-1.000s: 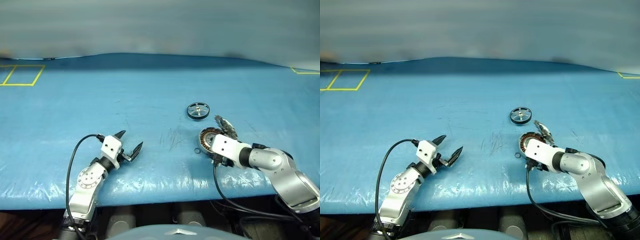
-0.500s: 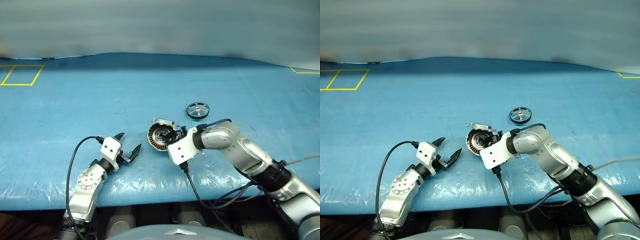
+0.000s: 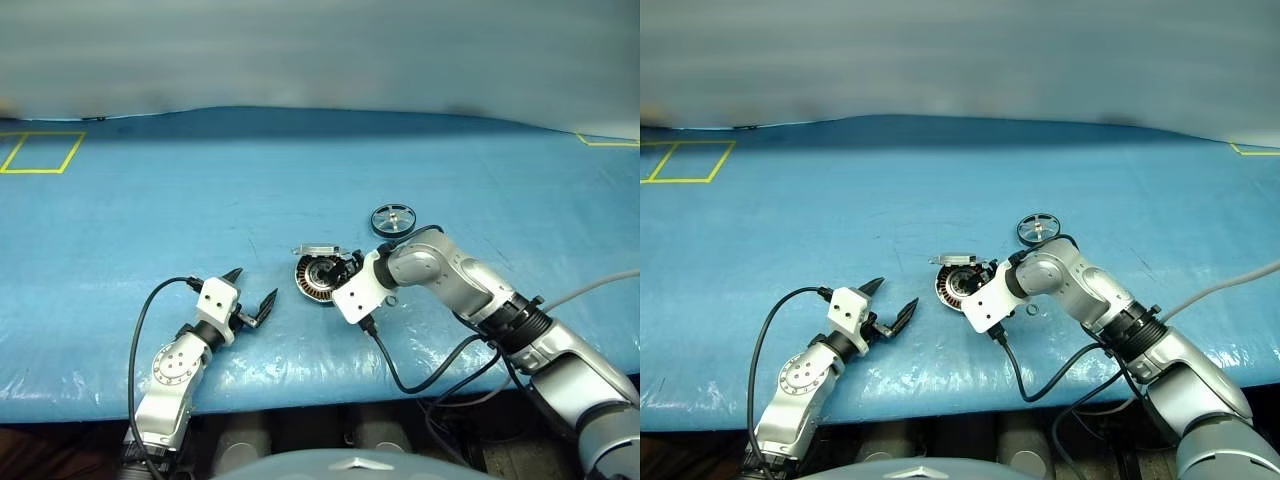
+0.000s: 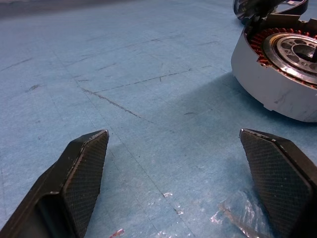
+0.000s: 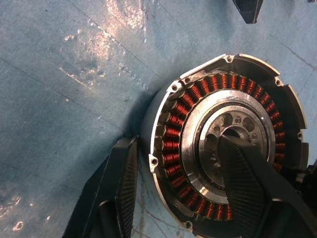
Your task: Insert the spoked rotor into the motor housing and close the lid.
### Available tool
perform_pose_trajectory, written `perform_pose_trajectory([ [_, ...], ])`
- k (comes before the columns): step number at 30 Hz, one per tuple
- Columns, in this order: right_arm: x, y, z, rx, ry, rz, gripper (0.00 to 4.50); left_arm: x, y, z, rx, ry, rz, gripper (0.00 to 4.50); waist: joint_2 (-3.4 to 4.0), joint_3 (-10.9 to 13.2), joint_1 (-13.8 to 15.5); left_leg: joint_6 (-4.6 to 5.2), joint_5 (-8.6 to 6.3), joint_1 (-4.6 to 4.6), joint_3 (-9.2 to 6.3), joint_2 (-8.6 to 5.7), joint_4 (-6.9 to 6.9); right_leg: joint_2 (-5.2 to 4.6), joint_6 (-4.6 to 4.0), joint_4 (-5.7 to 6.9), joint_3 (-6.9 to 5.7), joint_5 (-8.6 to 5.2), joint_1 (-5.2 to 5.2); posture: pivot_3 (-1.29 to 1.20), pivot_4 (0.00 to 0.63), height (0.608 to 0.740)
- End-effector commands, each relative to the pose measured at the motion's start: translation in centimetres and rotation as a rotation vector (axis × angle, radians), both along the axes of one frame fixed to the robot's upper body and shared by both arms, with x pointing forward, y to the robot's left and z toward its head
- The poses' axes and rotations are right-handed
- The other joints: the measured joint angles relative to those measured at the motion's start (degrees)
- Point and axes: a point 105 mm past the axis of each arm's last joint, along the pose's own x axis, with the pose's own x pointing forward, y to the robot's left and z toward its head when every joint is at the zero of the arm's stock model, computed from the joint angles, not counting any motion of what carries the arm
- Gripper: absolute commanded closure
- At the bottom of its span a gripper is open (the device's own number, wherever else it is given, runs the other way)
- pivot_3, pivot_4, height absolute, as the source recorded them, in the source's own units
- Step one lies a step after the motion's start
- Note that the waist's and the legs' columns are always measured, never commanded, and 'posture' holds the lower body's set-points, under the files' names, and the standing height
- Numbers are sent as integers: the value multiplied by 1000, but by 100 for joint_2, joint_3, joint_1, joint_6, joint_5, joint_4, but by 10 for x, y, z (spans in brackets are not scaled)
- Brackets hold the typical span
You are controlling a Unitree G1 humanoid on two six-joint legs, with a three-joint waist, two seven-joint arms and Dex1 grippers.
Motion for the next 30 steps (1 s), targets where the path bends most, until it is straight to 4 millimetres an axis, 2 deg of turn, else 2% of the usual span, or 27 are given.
perform_pose_trajectory([
  [1, 5, 7, 17, 65, -54, 13, 1342, 1, -7, 13, -9, -56, -18, 0, 0, 0, 6, 0, 0, 1, 0, 0, 0, 0, 0, 1, 0, 0, 1, 0, 150, 740],
  [2, 4, 7, 19, 77, -67, 13, 1096, 1, -6, 13, -7, -54, -18, 0, 0, 0, 7, 0, 0, 0, 0, 0, 0, 0, -1, 1, 0, 0, 1, 0, 150, 740],
  [9, -8, -6, 41, 213, -22, -97, 1096, -2, -8, 8, -7, -34, -32, 0, 0, 0, 17, 0, 0, -3, -4, -2, -3, -2, -1, -2, -1, 0, 2, 0, 150, 740],
  [12, -11, -22, 50, 276, -30, -207, 1096, -2, -12, 8, -11, -31, -46, 0, 0, -1, 29, 0, 0, -2, -5, -2, -1, -4, -2, -3, -3, 0, 6, 0, 150, 740],
  [17, -23, -50, 52, 441, 41, -466, 1096, -2, -15, 7, -13, -23, -77, 0, -2, -2, 62, 0, -1, -1, -8, -2, -1, -6, -2, -5, -6, -1, 9, 0, 150, 740],
  [20, -32, -70, 40, 648, 119, -675, 1096, -4, -18, 9, -4, -32, -118, 0, -9, -8, 71, 0, -1, 0, -5, -1, 0, -6, -4, -4, -5, -2, 6, 0, 150, 740],
  [23, -45, -80, 24, 816, 255, -815, 1096, -6, -20, 11, 10, -47, -162, 0, -6, -5, 84, -2, -2, 1, -15, 0, -6, -4, -8, -8, -13, -6, 13, 0, 150, 740],
  [26, -50, -88, 11, 876, 303, -921, 1096, -7, -21, 16, -9, -67, -191, 0, -2, -6, 34, -1, -2, 1, -11, 2, -2, -8, -2, -4, -4, -6, 4, 0, 150, 740],
  [30, -47, -98, -4, 906, 282, -1011, 1096, -13, -24, 22, -21, -113, -256, 0, -3, -7, 5, -1, -1, 4, -11, 3, 6, -10, 20, -3, -1, -9, 1, 0, 150, 740],
])
